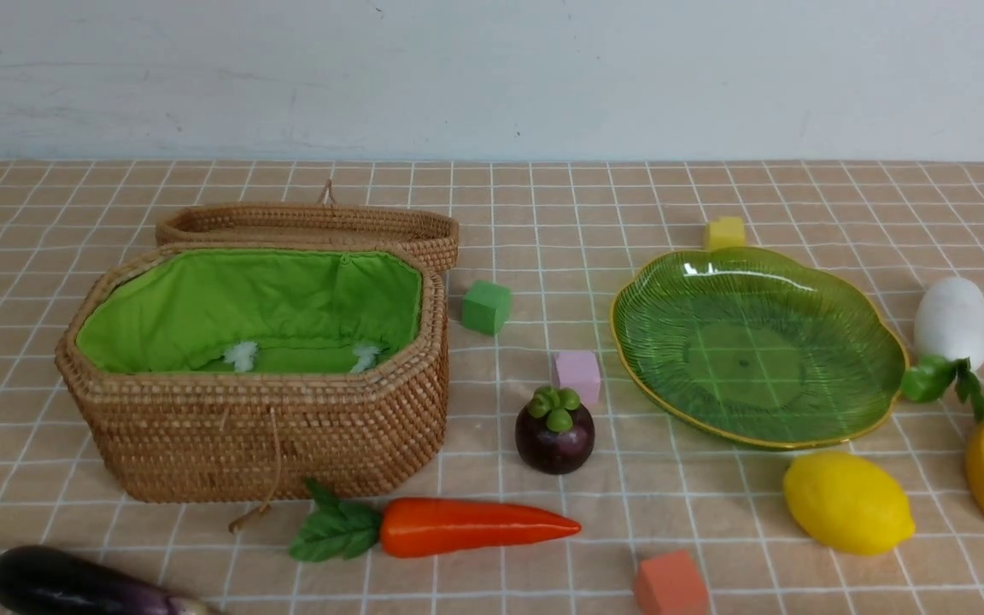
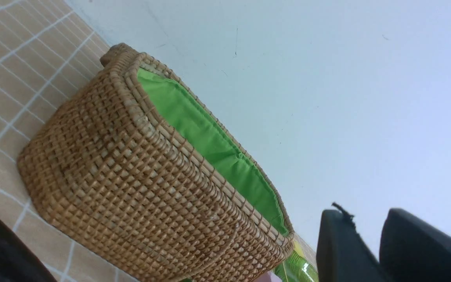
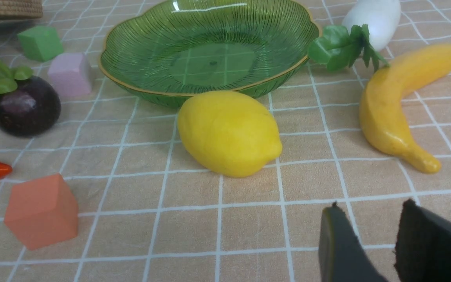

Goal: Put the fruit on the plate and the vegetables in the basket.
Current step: Use the left arm to grab an eggplant and put it into the left basket

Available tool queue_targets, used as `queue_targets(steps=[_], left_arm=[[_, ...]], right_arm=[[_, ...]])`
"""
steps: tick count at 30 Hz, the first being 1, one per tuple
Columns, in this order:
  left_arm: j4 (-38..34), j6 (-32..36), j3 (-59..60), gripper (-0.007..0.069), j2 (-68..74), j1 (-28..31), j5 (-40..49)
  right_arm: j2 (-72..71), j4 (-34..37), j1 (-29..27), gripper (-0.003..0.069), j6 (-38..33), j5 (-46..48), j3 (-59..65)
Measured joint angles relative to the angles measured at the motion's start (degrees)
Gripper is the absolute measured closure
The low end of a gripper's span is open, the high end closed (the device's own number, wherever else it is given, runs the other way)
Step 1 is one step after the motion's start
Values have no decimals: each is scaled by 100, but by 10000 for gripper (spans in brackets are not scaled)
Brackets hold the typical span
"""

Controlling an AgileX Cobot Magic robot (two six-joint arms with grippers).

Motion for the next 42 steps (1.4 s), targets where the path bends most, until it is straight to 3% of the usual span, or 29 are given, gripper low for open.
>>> queue_targets(steps=[4,6,11,12,15,21,22,24,29,33,37,42], left_arm=[[131,-10,-387,585,0,0,556],[338,-4,-755,638,0,0,991],[679,513,-1637,638,241,0,2453],[690,555,-1672,638,274,0,2510],[710,1574,-2258,638,1054,0,3522],[730,2997,-2961,638,2436,0,4633],[730,3405,-3158,638,3002,0,4909],[730,3560,-3272,638,3364,0,4978],[795,4044,-3678,638,4649,0,5068],[933,3562,-3972,638,5234,0,5240],[1703,1920,-4273,638,5867,0,5271],[2750,635,-4351,638,6508,306,5264]], right_arm=[[0,7,0,417,6,-112,7],[0,352,0,417,228,-273,37],[0,2070,0,417,1157,-922,49],[0,2125,0,417,1172,-951,49],[0,2763,0,429,1266,-1222,38],[315,2999,174,505,894,737,-833],[679,2999,286,538,479,1504,-1406],[993,2983,347,553,225,2058,-1795],[2272,2895,399,573,-1228,4128,-3345],[2607,2876,399,573,-1723,4589,-3958],[2698,2871,399,571,-2025,4533,-4248],[2704,2853,419,568,-2210,4502,-4249]])
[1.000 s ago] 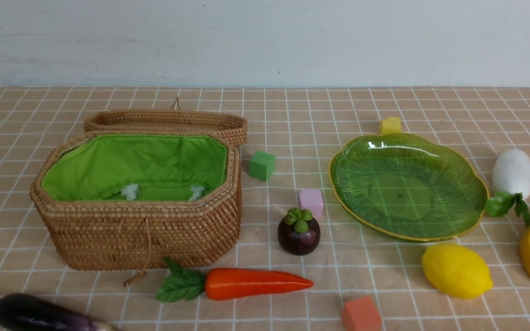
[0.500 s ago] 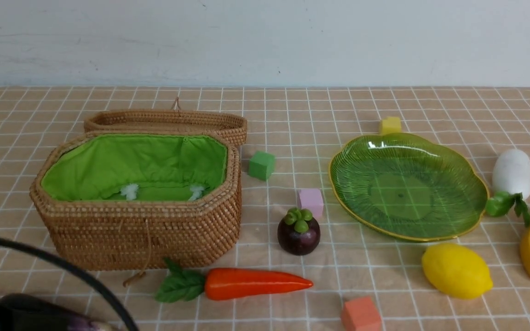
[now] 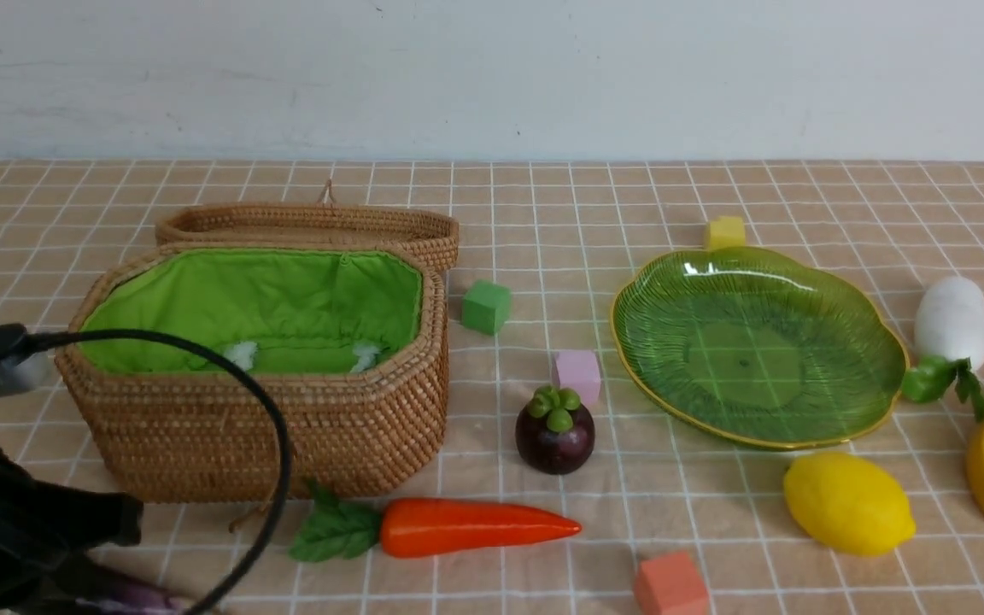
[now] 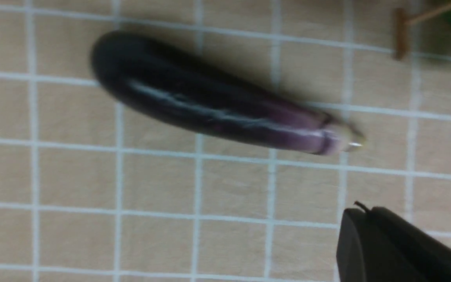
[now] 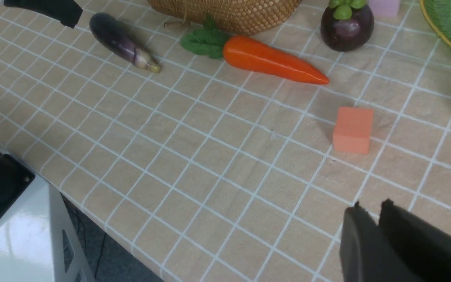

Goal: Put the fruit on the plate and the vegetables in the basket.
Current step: Use the left arm to grab an eggplant and put it into the left basket

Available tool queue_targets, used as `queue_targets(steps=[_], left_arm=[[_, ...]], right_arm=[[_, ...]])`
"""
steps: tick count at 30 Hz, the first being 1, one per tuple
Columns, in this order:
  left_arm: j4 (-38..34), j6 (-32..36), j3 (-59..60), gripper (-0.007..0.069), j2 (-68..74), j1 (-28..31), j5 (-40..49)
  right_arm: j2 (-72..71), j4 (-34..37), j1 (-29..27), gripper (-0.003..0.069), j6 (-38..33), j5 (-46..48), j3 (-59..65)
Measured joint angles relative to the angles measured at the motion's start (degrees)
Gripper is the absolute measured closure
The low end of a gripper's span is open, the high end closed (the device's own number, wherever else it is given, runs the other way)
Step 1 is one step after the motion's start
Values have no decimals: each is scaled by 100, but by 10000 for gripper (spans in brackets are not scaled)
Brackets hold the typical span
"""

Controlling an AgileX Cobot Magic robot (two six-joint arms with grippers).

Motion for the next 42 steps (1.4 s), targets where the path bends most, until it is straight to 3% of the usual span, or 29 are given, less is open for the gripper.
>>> queue_targets(steps=[4,6,8,15,16,17,18,21,25,29,34,38,42], left_arm=[[165,-245,0,636,330,618,-28],[-69,-301,0,613,516,1301,-160],[-239,-295,0,594,585,1492,-222],[-774,-163,0,292,1176,1787,-816],[-842,-212,-2,190,1377,1787,-1028],[-852,-222,-7,179,1430,1787,-1082],[-892,-271,-12,102,1623,1787,-1273],[-931,-374,-18,25,1979,1787,-1493],[-936,-477,-36,36,2454,1787,-1674],[-983,-518,-74,155,2700,1787,-1700],[-949,-642,-76,155,2694,1793,-1682],[-640,-725,-122,155,2236,1793,-1172],[-520,-151,-550,155,906,1793,-558]], right_arm=[[0,-6,101,563,-23,0,-5],[0,-27,219,560,-50,0,-5],[0,-32,273,560,-96,-5,-5],[0,-46,400,554,-321,-73,-5],[0,-46,406,552,-326,-73,-5],[0,-46,411,552,-331,-73,-5],[0,-51,417,550,-337,-94,-5],[0,-51,417,550,-337,-106,-5],[0,-63,417,547,-337,-106,-5],[0,-74,417,543,-342,-111,-5],[0,-69,417,539,-342,-155,-5],[0,-69,417,538,-342,-244,-5],[0,-69,417,534,-342,-398,-5]])
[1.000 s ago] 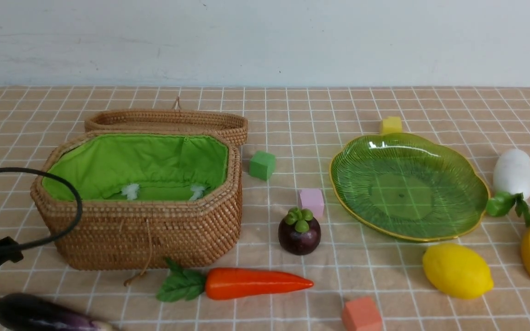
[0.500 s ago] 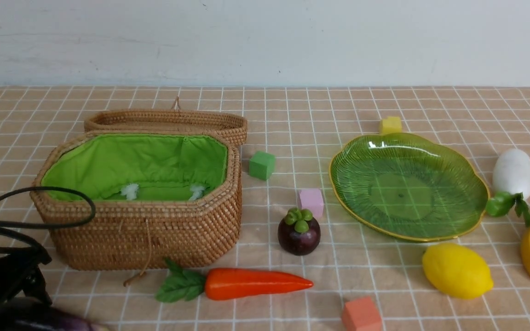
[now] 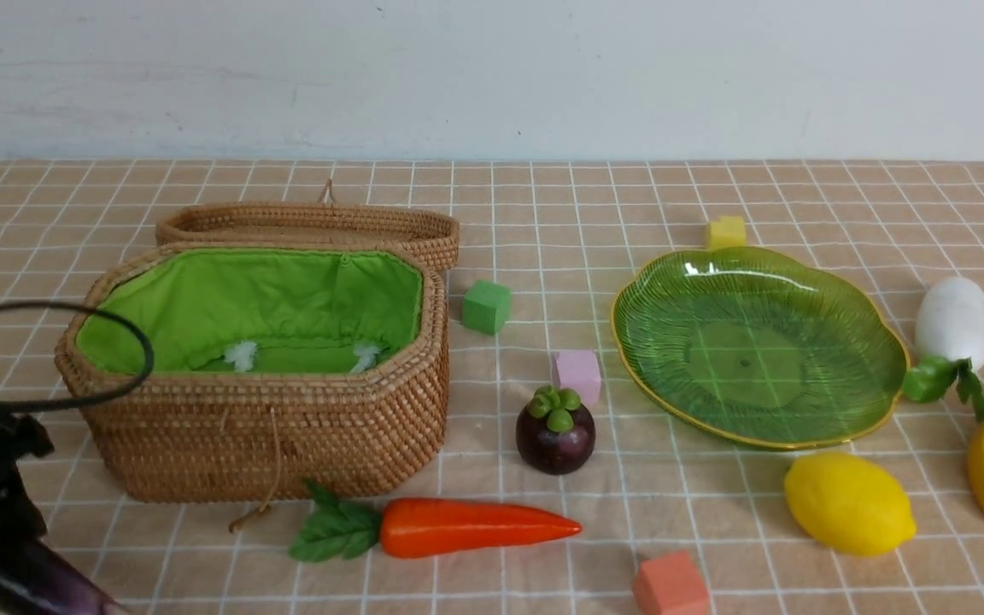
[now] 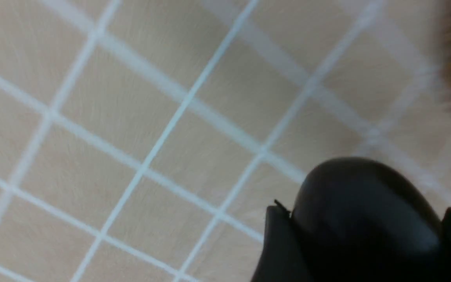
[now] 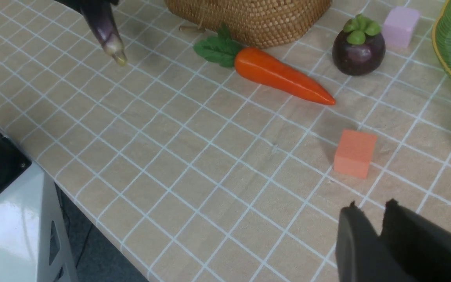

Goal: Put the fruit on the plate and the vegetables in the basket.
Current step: Use the left arm to grab an eggplant and put it into the left basket

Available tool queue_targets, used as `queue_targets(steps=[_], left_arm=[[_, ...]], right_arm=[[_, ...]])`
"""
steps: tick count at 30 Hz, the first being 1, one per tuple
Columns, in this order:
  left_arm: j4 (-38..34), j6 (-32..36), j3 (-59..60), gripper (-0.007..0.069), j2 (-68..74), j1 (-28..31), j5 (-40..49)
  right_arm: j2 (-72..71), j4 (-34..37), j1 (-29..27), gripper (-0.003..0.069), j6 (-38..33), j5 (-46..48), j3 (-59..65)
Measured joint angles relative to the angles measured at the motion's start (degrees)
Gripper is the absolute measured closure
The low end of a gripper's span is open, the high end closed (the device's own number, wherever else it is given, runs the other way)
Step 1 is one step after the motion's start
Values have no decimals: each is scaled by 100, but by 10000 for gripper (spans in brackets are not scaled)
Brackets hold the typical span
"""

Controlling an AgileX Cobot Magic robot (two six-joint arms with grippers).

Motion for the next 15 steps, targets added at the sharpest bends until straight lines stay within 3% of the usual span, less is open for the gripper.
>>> queue_targets(steps=[3,4,7,8,11,12,14,15], left_arm=[[-87,765,-280,155,-622,-12,15],[-200,1308,-457,155,-841,-59,-15],[-1080,3871,-1172,155,-1001,-586,-153],[-1144,4029,-1211,155,-979,-629,-160],[-1864,6721,-1824,155,-420,-1449,-291],[-1880,6852,-1881,155,-379,-1534,-304],[-1801,8211,-2216,155,195,-1984,-624],[-1777,8368,-2240,155,240,-2046,-695]], right_arm=[[0,0,0,531,0,-176,0],[0,0,0,531,0,-279,0],[6,53,0,529,0,-1011,0],[6,60,0,529,0,-1055,0],[6,209,0,527,0,-1675,0],[6,218,0,526,0,-1695,0],[6,295,0,525,0,-1812,0],[6,296,0,525,0,-1812,0]])
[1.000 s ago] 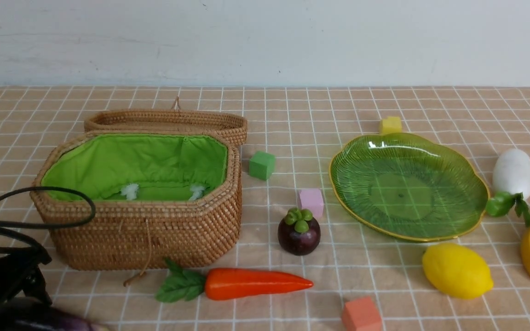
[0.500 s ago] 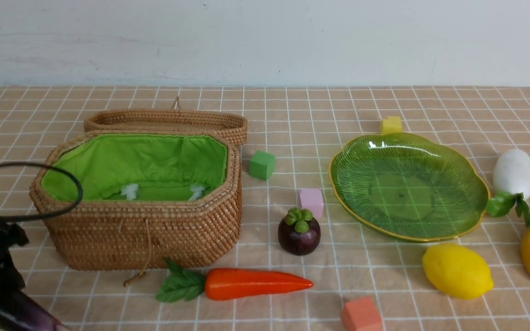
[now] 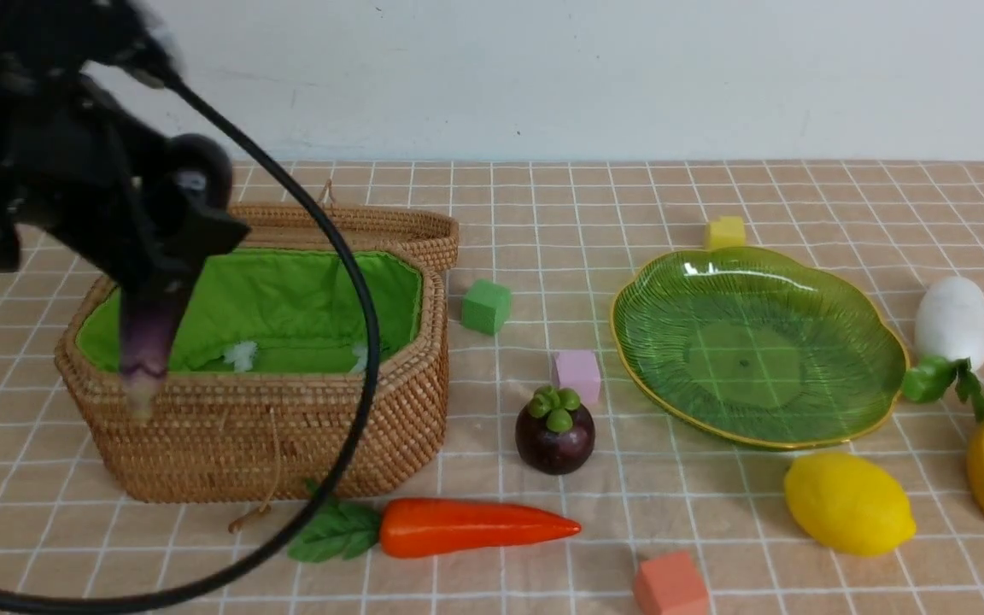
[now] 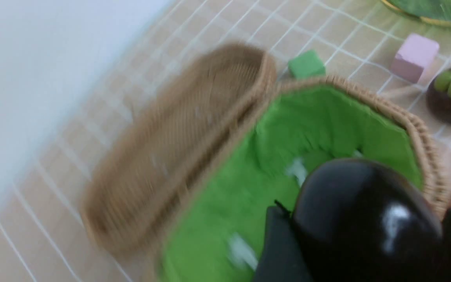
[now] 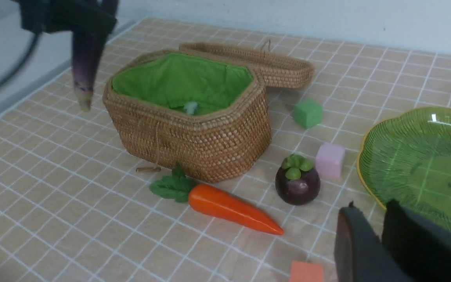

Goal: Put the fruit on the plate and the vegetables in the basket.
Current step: Use the left arm to grab an eggplant and put it into the left basket, then use the left arm to grab a carrot and put it into the left basket

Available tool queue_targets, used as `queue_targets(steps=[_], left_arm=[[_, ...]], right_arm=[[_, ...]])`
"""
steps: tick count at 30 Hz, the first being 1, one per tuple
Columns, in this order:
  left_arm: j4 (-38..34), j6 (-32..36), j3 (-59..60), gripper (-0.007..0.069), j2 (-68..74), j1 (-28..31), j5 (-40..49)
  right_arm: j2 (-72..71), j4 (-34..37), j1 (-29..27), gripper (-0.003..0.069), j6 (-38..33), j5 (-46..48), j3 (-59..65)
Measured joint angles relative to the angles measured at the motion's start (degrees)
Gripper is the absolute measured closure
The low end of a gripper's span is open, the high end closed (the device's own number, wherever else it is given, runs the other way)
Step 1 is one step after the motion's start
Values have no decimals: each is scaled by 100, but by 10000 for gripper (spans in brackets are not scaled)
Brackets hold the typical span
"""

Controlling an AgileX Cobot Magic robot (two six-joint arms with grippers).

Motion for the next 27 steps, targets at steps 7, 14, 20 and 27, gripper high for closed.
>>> queue_targets(steps=[7,14,20,27], left_arm=[[1374,1089,-504,155,1411,-532,-703],[1775,714,-522,14,1657,-539,-840],[1583,-4,-522,-41,1335,-596,-573],[962,-20,-522,202,1017,-1868,636]], right_arm=[[0,50,0,518,0,347,0],[0,56,0,515,0,612,0],[0,73,0,510,0,632,0],[0,-53,0,508,0,1078,-102]])
